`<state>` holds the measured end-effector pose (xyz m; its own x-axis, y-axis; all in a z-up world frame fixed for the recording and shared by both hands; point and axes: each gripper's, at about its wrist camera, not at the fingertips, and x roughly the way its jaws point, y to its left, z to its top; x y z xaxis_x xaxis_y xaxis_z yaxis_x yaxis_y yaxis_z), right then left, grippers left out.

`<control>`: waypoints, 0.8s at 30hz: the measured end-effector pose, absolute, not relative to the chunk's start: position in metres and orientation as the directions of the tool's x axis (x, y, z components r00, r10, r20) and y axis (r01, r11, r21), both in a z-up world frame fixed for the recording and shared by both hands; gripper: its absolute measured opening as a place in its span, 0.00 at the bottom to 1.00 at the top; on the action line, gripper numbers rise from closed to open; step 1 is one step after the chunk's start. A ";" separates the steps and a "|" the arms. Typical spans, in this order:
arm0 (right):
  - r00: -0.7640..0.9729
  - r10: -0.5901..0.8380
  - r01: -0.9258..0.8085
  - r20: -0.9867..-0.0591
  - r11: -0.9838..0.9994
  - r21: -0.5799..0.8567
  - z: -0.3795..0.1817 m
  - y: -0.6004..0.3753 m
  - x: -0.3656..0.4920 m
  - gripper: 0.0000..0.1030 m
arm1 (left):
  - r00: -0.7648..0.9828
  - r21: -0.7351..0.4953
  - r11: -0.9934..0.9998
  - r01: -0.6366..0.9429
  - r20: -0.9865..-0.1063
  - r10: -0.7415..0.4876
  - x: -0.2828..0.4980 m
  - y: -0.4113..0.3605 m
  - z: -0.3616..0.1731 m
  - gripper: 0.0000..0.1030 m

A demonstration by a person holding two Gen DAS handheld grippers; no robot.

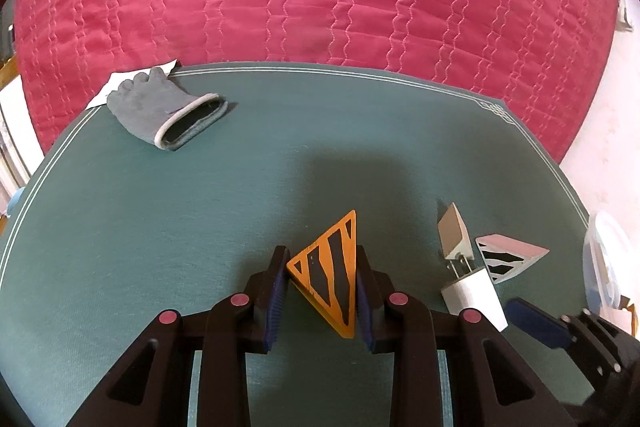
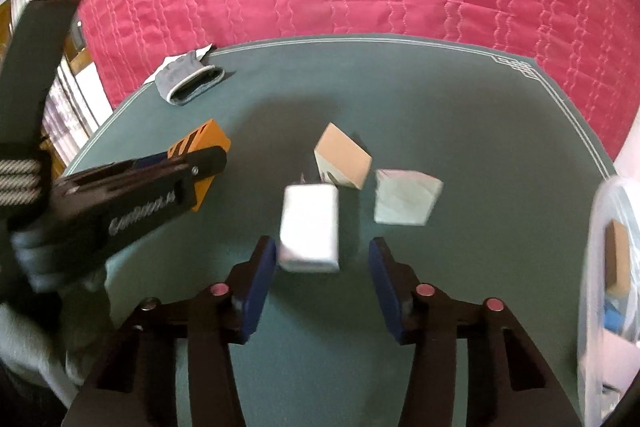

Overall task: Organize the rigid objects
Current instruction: 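Grasp the white block with the right gripper and lift it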

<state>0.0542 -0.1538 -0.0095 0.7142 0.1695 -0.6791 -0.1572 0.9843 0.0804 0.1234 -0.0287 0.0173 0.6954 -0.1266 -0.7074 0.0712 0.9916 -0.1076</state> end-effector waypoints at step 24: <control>0.758 0.137 -0.063 -0.638 0.988 0.138 0.010 -0.186 0.002 0.31 | 0.706 -0.124 0.987 0.103 -0.690 -0.160 0.114 -0.037 0.025 0.31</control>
